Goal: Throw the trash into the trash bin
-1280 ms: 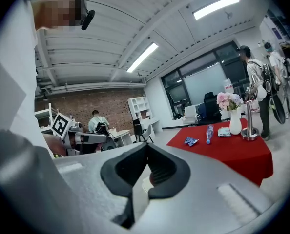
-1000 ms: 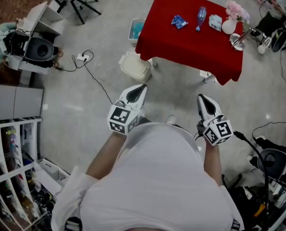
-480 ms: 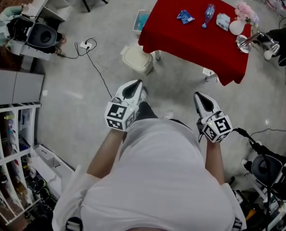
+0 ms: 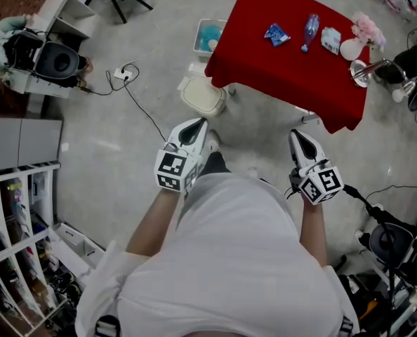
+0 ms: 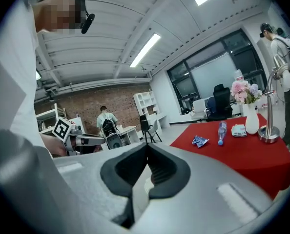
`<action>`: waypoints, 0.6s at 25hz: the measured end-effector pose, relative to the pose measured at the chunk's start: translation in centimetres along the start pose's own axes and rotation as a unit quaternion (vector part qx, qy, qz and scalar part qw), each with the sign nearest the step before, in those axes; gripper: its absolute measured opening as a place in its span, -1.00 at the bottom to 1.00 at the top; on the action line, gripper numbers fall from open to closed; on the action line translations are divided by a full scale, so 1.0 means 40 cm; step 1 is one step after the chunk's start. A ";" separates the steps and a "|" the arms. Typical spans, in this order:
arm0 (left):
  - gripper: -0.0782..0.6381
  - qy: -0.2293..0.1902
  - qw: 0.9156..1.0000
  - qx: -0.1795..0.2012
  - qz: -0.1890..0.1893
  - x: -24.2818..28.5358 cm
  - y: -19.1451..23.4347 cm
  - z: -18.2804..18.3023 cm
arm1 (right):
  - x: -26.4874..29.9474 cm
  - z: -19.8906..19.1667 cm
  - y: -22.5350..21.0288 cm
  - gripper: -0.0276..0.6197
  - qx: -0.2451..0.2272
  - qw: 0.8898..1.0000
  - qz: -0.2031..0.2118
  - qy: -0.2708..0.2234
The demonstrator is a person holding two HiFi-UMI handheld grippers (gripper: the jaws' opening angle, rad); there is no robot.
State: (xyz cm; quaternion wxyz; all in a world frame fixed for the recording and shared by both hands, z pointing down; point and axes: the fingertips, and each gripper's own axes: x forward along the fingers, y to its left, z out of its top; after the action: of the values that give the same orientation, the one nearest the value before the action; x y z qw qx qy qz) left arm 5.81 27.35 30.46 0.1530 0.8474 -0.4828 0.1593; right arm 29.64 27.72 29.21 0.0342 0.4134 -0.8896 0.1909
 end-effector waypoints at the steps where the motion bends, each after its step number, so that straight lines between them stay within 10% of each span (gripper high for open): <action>1: -0.77 0.004 1.000 0.002 -0.004 0.008 0.021 0.001 | 0.024 0.006 0.002 -0.91 -0.001 1.000 -0.003 0.000; 15: -0.77 0.036 0.997 0.004 -0.075 0.113 0.259 0.000 | 0.331 0.028 0.042 -0.91 0.004 0.999 -0.031 0.024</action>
State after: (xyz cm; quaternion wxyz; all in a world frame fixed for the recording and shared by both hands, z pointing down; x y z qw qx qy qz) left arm -0.99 18.84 33.43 0.1781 0.8758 -0.4112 0.1795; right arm 19.81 18.71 30.54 0.0603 0.4365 -0.8744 0.2031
